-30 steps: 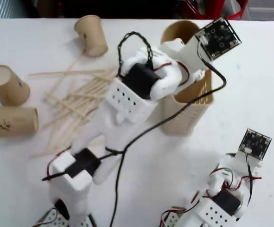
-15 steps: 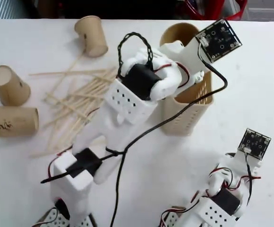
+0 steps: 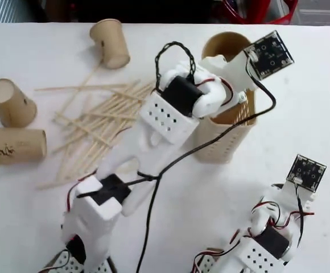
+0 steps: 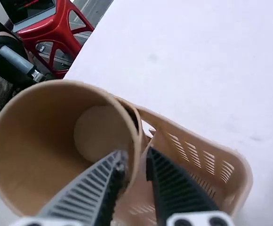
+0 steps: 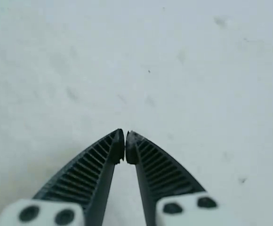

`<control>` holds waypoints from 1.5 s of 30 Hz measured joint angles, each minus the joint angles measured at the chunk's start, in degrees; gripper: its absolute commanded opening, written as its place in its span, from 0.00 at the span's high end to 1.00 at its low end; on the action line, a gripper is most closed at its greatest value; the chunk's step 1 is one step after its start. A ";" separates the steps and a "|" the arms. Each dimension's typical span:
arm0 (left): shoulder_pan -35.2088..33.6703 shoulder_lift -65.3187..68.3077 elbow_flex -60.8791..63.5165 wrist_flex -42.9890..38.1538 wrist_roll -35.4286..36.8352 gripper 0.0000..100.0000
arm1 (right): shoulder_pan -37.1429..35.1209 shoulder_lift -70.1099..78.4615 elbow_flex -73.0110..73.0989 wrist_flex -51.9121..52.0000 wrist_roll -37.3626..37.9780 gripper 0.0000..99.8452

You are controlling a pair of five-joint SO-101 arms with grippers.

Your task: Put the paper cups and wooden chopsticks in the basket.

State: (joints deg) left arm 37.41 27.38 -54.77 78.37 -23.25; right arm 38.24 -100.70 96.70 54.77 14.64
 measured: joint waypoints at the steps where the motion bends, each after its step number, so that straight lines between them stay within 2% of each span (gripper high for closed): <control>1: 0.26 0.00 0.00 -0.18 -0.53 0.91 | 0.00 0.00 0.00 0.00 0.00 0.98; 19: 1.41 -4.92 -0.09 -1.76 -1.67 0.91 | 0.00 0.00 0.00 0.00 0.00 0.98; 24: -1.32 -8.09 -7.03 1.58 -1.67 0.91 | 0.00 0.00 0.00 0.00 0.00 0.98; 30: -14.86 -14.95 -15.56 12.84 -1.67 0.91 | 0.00 0.00 0.00 0.00 0.00 0.98; 35: -34.02 -16.00 -15.91 22.77 -1.58 0.90 | 0.00 0.00 0.00 0.00 0.00 0.98; 39: -53.19 -16.00 -9.93 23.74 -0.09 0.90 | 0.00 0.00 0.00 0.00 0.00 0.98; 42: -65.14 -16.00 -2.20 23.74 -0.44 0.90 | 0.00 0.00 0.00 0.00 0.00 0.98; 45: -74.64 -16.00 6.86 23.74 -6.33 0.86 | 0.09 0.00 0.00 0.00 0.00 0.98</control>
State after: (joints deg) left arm -37.23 11.38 -47.91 102.11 -29.58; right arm 38.33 -100.70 96.70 54.77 14.64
